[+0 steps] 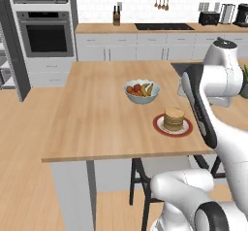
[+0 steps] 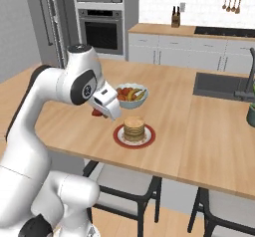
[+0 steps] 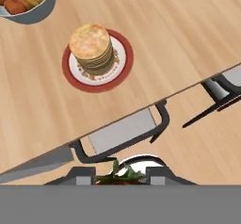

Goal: Take the strawberry from the fridge and place it on top of the pancake, located on the dining counter.

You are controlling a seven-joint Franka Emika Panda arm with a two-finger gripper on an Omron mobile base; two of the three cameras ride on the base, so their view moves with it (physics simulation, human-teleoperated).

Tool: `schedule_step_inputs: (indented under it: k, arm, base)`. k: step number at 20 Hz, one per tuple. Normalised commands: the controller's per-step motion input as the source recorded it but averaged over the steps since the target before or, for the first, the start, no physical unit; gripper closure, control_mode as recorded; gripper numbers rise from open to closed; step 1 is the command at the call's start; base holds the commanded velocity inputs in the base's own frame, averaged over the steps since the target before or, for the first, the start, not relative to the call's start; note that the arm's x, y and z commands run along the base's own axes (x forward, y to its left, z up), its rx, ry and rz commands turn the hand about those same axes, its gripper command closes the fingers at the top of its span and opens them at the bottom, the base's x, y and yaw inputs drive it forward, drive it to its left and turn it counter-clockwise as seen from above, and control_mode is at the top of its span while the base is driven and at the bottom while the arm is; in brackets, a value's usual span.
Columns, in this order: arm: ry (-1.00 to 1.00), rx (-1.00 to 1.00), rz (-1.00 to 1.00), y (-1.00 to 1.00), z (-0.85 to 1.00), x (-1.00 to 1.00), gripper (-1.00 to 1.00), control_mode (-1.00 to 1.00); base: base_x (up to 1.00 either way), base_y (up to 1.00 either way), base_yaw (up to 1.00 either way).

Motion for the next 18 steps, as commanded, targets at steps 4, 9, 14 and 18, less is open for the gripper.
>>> schedule_step_inputs:
  k: [4, 9, 14, 18]
  arm:
    - [0.11, 0.02, 0.01, -0.32, -0.65, 0.61, 1.00, -1.00]
    - [0.09, 0.05, 0.00, -0.32, -0.49, 0.59, 1.00, -1.00]
    - [0.10, 0.04, 0.00, -0.24, -0.41, 0.55, 1.00, -1.00]
    - [0.06, 0.02, 0.00, -0.13, -0.34, 0.49, 1.00, -1.00]
  base:
    - [0.00, 0.00, 0.00]
    - [0.00, 0.00, 0.00]
    - [0.00, 0.00, 0.00]
    - [0.00, 0.00, 0.00]
